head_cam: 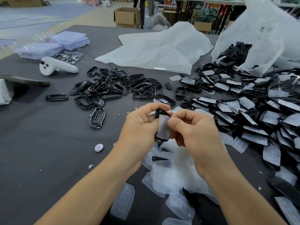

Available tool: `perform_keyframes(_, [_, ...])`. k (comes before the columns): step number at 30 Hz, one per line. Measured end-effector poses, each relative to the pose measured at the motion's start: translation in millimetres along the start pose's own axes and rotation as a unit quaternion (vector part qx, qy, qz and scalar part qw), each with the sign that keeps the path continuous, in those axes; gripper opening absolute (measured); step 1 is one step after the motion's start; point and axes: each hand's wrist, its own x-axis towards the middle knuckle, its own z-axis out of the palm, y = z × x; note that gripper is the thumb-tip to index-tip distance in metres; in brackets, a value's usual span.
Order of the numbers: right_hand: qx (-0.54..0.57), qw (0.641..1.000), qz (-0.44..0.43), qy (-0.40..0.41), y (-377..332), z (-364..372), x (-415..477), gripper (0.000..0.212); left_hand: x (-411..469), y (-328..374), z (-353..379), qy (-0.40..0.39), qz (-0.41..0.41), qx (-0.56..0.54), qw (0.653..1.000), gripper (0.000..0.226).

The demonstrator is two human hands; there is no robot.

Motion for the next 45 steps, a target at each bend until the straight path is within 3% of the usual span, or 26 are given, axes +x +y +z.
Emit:
perform_keyframes(5, [-0.131,0.981,-0.081,0.120,10,2,-1,0.008,-3,0,3,-0.031,-0.019,-0.032,0.999,0.038])
perform_keyframes(12, [-0.194,0.955,-0.132,0.182,10,1,-1,0.015,-2,3,0,-0.103,-0.079,-0.177,0.976,0.043])
perform_keyframes(15, [-0.190,0.955,-0.136,0.180,8,-1,-1,0.015,-1,5,-4,-0.146,-0.087,-0.212,0.962,0.052])
perform_keyframes(20, [-0.111,0.982,-0.114,0.105,4,-7,2,0.016,2,5,-5,-0.164,-0.082,-0.248,0.951,0.048])
perform_keyframes(27, [-0.145,0.970,-0.121,0.151,6,-6,1,0.013,2,4,-3,-0.173,-0.075,-0.259,0.947,0.045])
perform_keyframes(32, [-0.192,0.966,-0.088,0.147,9,-4,0,0.033,2,4,-5,-0.177,-0.057,-0.282,0.941,0.045])
perform_keyframes(38, [-0.123,0.989,-0.047,0.067,9,0,3,0.031,5,1,-5,-0.117,0.009,-0.140,0.983,0.039])
perform_keyframes(45, [-0.156,0.978,-0.083,0.110,9,-4,2,0.019,3,3,-12,-0.046,0.014,-0.019,0.999,0.035])
